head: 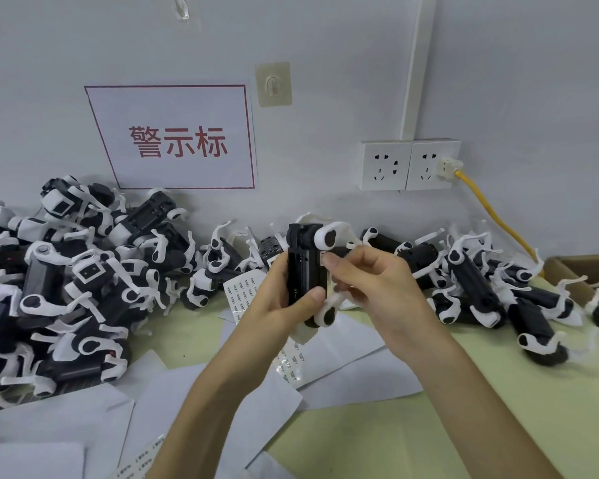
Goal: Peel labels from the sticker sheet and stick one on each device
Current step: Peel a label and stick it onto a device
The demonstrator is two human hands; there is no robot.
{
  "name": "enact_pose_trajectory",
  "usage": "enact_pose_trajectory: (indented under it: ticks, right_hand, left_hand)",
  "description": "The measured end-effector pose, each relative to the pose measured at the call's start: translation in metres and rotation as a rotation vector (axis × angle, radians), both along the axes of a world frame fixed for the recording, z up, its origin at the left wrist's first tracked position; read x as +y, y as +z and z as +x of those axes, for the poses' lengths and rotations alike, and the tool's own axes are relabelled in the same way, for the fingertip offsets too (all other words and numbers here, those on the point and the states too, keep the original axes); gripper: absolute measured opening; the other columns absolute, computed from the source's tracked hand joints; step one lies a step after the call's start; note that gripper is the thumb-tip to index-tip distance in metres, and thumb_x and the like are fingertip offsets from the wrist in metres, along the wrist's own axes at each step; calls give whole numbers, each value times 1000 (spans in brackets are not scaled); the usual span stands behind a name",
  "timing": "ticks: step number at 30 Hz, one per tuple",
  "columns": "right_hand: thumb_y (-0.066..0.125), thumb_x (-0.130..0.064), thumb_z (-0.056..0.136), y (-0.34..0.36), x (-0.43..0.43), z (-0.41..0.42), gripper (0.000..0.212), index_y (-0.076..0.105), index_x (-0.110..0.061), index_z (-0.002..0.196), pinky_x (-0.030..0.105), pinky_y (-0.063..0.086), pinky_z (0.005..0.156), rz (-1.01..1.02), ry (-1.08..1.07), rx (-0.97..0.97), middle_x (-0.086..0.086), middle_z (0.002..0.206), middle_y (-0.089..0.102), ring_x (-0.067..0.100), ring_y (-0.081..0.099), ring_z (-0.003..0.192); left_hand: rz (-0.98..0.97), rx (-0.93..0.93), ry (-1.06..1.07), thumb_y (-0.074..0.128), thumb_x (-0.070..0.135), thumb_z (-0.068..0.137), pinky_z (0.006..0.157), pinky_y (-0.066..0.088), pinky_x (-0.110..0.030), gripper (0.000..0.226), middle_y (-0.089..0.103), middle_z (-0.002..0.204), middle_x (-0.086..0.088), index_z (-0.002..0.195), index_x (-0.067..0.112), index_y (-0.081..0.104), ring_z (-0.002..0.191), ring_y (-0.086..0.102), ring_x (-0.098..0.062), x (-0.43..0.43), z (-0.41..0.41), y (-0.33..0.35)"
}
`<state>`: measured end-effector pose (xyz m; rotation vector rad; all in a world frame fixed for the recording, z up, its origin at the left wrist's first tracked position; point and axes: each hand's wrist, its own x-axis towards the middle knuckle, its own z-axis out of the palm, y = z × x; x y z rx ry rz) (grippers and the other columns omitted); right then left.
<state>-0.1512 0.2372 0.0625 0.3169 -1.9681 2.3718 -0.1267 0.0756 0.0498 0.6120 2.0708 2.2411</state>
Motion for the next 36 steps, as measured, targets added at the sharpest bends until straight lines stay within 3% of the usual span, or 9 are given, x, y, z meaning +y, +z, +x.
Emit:
enact_pose_trajectory:
  ticks: [5, 11, 16, 20, 24, 27, 29, 33, 36]
  right_hand:
    - [72, -25, 89, -2, 0, 0, 13, 70, -18, 78, 26, 51, 73, -27, 169, 70, 3, 81, 68, 14, 64, 75]
    - [74, -23, 79, -2, 1, -2, 43, 52, 14, 83, 50, 41, 78, -75, 122, 124, 19, 83, 55, 35, 51, 81]
    - [71, -18, 78, -5, 4, -1, 26, 50, -9, 65, 32, 34, 57, -93, 145, 101, 6, 60, 46, 18, 45, 55]
    - [77, -24, 75, -10, -4, -1, 48, 40, 6, 71, 45, 31, 71, -151, 148, 126, 17, 75, 42, 34, 39, 74]
    - [74, -35, 74, -11, -6, 0, 45, 43, -4, 70, 42, 28, 64, -105, 124, 170, 13, 69, 39, 29, 38, 65]
    - [71, -34, 78, -12, -8, 1, 38, 44, -9, 69, 44, 26, 66, -114, 138, 177, 21, 69, 33, 33, 33, 69]
    - [68, -29, 84, -11, -7, 1, 35, 41, -16, 67, 39, 26, 63, -110, 147, 191, 25, 68, 27, 34, 27, 67]
    - [56, -23, 93, -10, -5, 0, 33, 37, -14, 67, 25, 33, 55, -66, 144, 243, 9, 59, 36, 15, 36, 56]
    - [55, -22, 93, -10, -3, 0, 33, 38, -8, 69, 22, 35, 55, -44, 155, 270, 4, 60, 37, 13, 37, 57]
  left_hand:
    - [122, -79, -119, 59, 18, 92, 79, 52, -18, 45, 70, 116, -5, 136, 12, 56, 103, 67, -13, 2, 0, 1]
    - [39, -68, -198, 58, 17, 95, 91, 51, -24, 47, 67, 127, -7, 141, 17, 52, 118, 64, -16, -1, 3, 2]
    - [0, -93, -259, 57, 16, 96, 90, 50, -23, 46, 67, 125, -3, 142, 14, 51, 115, 63, -17, -6, 4, 4]
    - [15, -108, -261, 57, 15, 96, 87, 51, -21, 45, 68, 119, 2, 141, 13, 51, 111, 64, -14, -7, 3, 3]
    - [11, -69, -268, 56, 14, 97, 86, 51, -19, 46, 70, 119, 5, 142, 15, 51, 111, 65, -11, -10, 2, 5]
    - [22, -75, -259, 56, 14, 96, 88, 51, -21, 46, 69, 121, 0, 142, 14, 53, 113, 64, -14, -12, 2, 5]
    - [34, -71, -268, 55, 14, 96, 89, 51, -24, 43, 67, 119, -3, 139, 11, 54, 112, 63, -17, -13, 2, 5]
    - [59, -64, -287, 54, 14, 96, 89, 50, -25, 40, 63, 113, -7, 135, 3, 53, 106, 60, -20, -14, 2, 7]
    - [58, -68, -291, 53, 15, 97, 85, 50, -23, 37, 64, 109, -5, 131, 0, 54, 102, 61, -18, -12, 3, 8]
